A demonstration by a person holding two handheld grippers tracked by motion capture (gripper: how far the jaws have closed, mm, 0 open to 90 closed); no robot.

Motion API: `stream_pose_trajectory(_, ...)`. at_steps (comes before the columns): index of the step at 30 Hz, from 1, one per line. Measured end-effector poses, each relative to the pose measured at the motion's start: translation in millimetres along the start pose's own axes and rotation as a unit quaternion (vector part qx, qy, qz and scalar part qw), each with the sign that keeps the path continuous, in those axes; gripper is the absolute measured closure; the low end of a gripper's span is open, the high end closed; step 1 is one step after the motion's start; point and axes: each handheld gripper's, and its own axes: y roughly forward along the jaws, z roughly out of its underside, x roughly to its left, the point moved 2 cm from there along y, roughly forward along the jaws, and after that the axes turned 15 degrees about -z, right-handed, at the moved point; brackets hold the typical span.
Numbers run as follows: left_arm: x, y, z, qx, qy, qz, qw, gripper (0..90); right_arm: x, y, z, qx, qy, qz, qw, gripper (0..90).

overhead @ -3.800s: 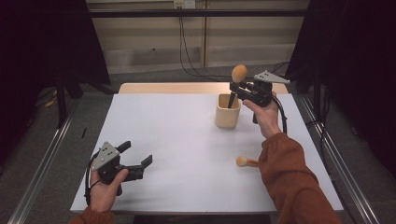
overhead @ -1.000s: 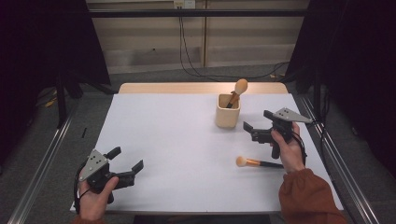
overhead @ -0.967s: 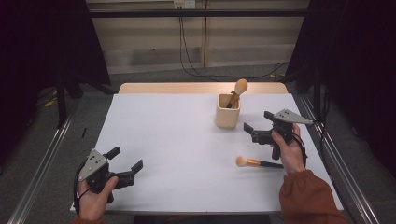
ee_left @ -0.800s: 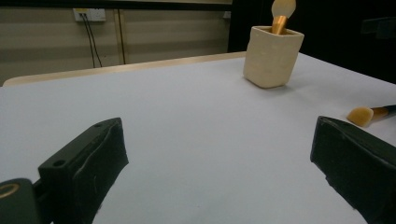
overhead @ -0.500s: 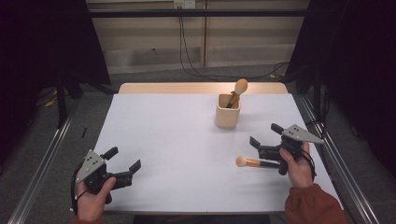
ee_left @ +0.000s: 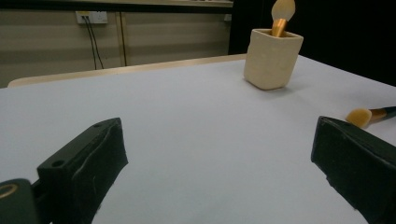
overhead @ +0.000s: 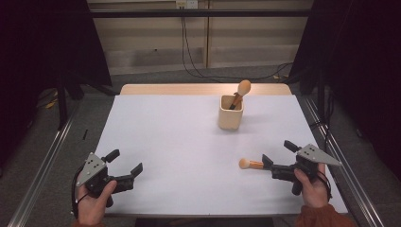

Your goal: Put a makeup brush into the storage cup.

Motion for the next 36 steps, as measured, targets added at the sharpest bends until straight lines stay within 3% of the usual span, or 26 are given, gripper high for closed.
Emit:
stream_pose_trajectory(2,0.5,-1.0,0.4,0.002,-0.002,-0.002,1.0,3.1,0.0,-6.1,1.4,0.0,-0.001,0.01,0.9999,0.8)
stream_pose_trajectory(6,0.4,-4.7,0.9,0.002,-0.002,-0.002,1.0,2.9,0.1,-13.3,6.1,0.0,0.005,0.003,1.0,0.1)
stream_pose_trajectory(16,1.1,-1.2,1.0,0.005,0.002,0.002,1.0,2.8,-2.4,-13.4,6.2,-0.006,0.009,0.0,0.9999,0.9)
stream_pose_trajectory(29,3.4,-3.0,0.4,0.0,-0.006,-0.004,1.0,2.8,-3.6,-8.8,-0.2,-0.002,0.009,-0.032,0.9994,0.1)
stream_pose_trajectory(36,5.4,-3.0,-0.4,-0.001,-0.005,-0.007,1.0,2.8,-4.2,4.1,-5.3,0.01,0.0,-0.048,0.9988,1.4)
